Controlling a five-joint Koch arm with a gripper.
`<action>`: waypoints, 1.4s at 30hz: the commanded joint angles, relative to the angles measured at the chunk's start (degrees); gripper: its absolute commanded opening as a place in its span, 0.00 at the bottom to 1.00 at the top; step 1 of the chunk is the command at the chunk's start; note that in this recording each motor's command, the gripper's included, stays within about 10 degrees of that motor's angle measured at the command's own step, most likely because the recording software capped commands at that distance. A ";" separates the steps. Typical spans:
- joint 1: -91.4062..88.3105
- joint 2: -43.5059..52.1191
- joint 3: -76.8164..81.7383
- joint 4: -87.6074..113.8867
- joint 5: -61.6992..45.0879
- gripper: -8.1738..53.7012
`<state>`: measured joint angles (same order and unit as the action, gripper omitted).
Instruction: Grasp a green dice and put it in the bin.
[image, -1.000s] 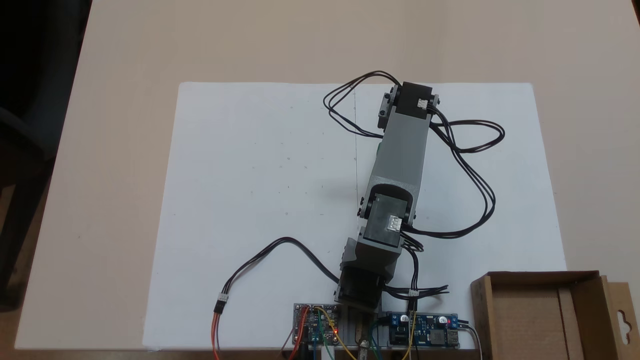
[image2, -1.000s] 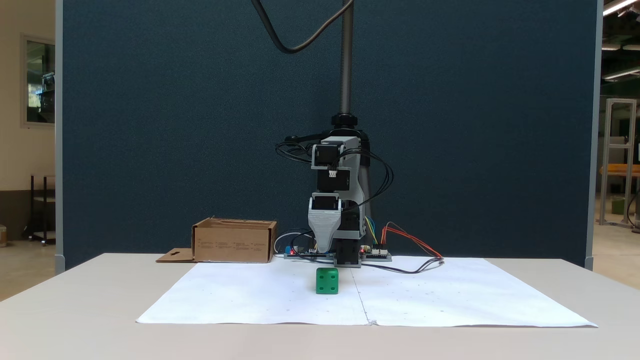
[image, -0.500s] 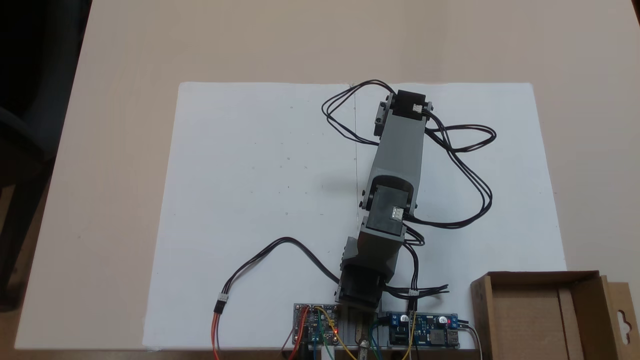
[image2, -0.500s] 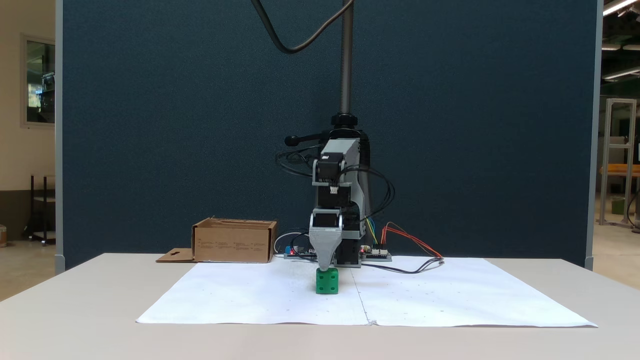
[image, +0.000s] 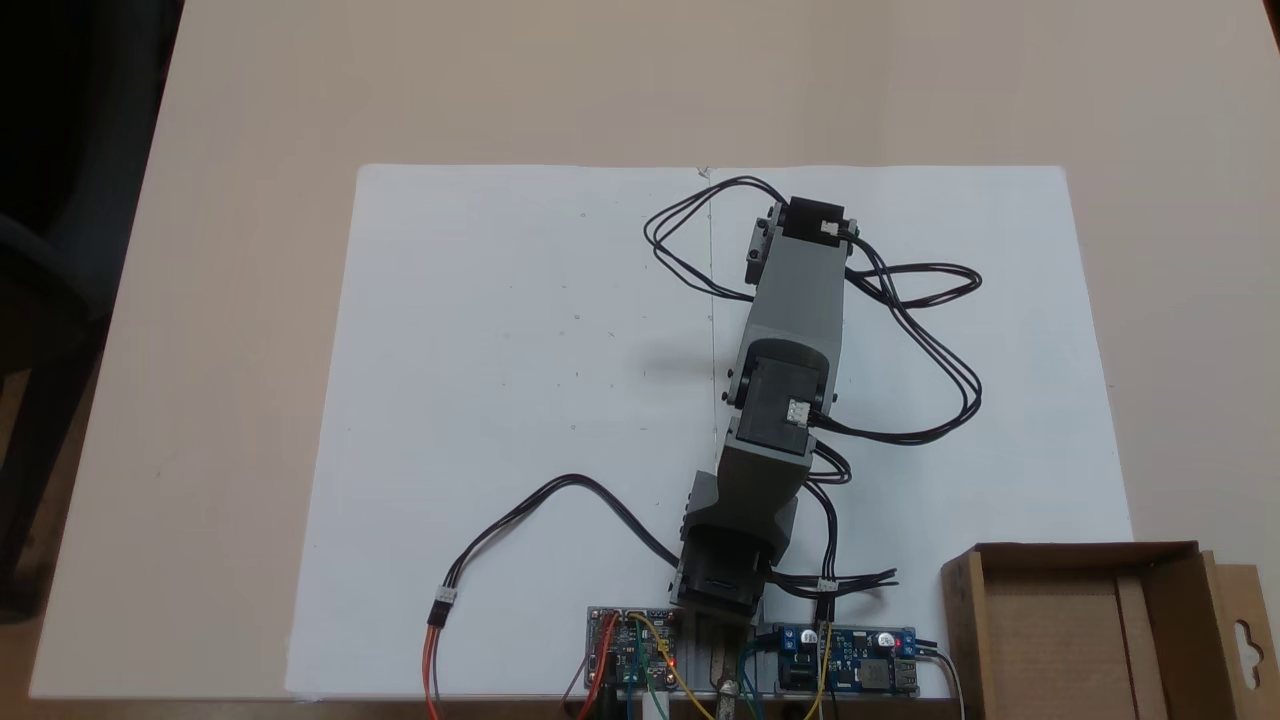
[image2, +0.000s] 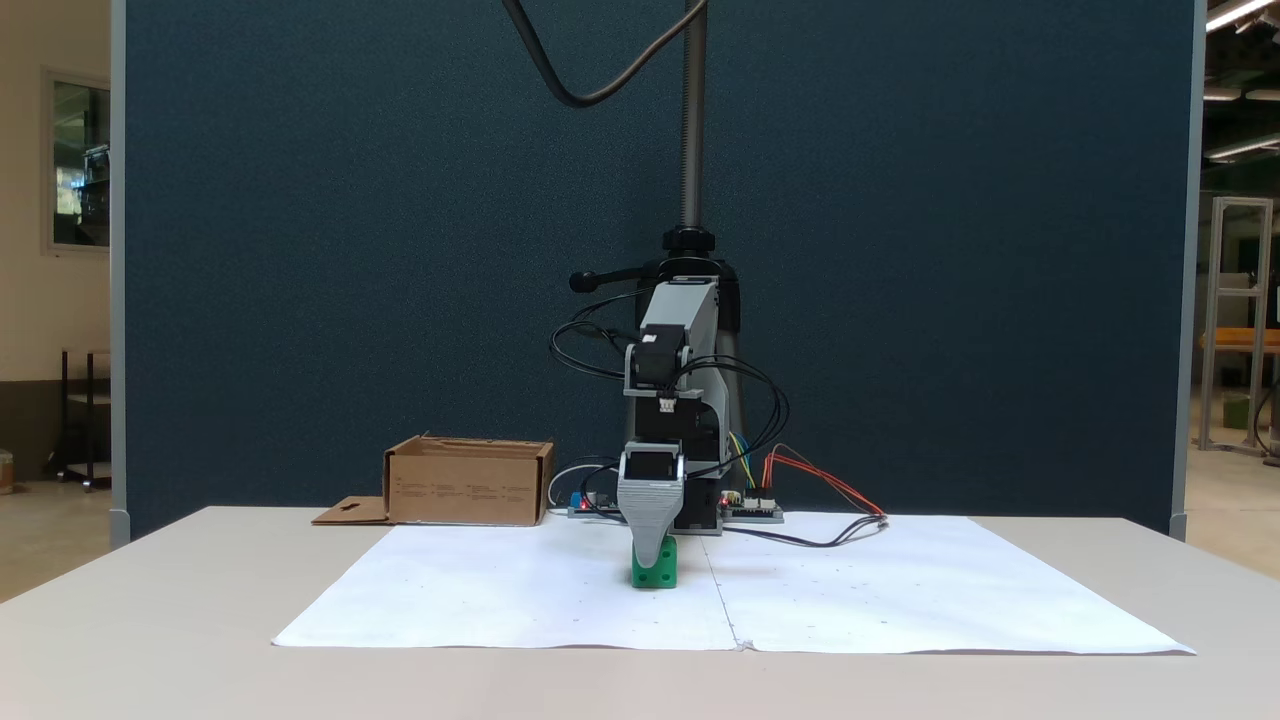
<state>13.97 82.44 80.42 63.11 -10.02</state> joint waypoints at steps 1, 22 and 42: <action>0.62 0.62 0.70 -2.81 2.64 0.80; 0.88 -1.58 1.58 -9.23 2.37 0.67; 2.37 -1.76 -21.51 14.31 7.29 0.32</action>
<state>15.56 79.10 62.14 72.60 -6.24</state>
